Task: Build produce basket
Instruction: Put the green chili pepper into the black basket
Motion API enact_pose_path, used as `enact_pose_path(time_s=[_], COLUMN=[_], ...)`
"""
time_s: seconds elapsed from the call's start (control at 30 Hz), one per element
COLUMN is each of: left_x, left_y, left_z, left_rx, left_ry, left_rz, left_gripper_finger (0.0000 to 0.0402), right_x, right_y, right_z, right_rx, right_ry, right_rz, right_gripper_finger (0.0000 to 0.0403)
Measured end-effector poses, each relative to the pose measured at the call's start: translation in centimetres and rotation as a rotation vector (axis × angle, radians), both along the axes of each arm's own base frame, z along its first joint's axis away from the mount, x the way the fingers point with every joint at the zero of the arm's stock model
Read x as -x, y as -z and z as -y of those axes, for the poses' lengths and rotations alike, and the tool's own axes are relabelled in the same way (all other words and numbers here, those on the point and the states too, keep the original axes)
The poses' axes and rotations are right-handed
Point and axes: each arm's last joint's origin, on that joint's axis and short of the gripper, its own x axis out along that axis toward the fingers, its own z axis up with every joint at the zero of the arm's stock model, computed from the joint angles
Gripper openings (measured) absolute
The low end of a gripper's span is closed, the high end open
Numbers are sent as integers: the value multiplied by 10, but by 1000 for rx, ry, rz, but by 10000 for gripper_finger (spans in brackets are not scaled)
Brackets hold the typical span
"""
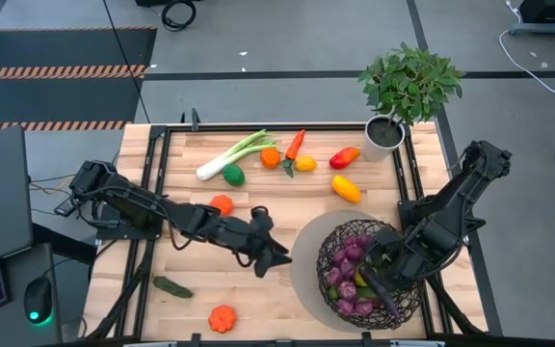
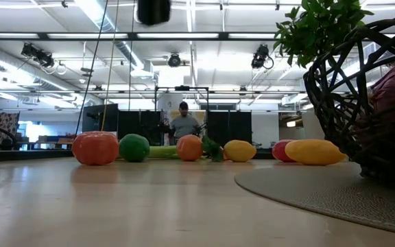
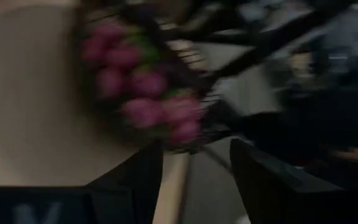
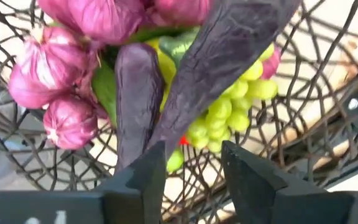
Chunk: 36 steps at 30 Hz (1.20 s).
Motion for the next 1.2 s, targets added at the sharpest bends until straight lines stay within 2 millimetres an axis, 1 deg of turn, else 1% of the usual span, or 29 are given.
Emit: enact_pose_path(time_s=[0.2,0.37,0.43,0.6,0.7,0.77,0.87,0.97,1.07,1.2], left_x=[18,38,47,65,72,74,79,86,97,116], left_y=[27,40,37,17,2,-7,-17,-17,-12,-2], left_z=[1,13,21,43,54,61,73,81,83,80], left_rx=[-69,-82,-67,-93,-73,-68,-90,-110,-150,-262], left_ry=[-101,-105,-79,28,142,224,297,331,325,315], left_rz=[-310,-495,-515,-588,-612,-597,-542,-550,-626,-804], left_gripper_finger=[164,141,132,112,107,106,117,144,180,229], right_x=[5,4,3,-6,-14,-20,-28,-35,-41,-46], right_y=[0,0,0,0,0,0,0,-1,-2,-3], right_z=[-5,-5,-3,6,14,19,25,29,32,35], right_rx=[-27,-46,-41,-40,-21,-4,26,44,62,85], right_ry=[27,18,-7,-59,-39,-29,-28,-40,-54,-85], right_rz=[-16,-39,-45,-48,-26,3,60,120,166,209], right_gripper_finger=[205,241,249,256,256,256,256,256,256,256])
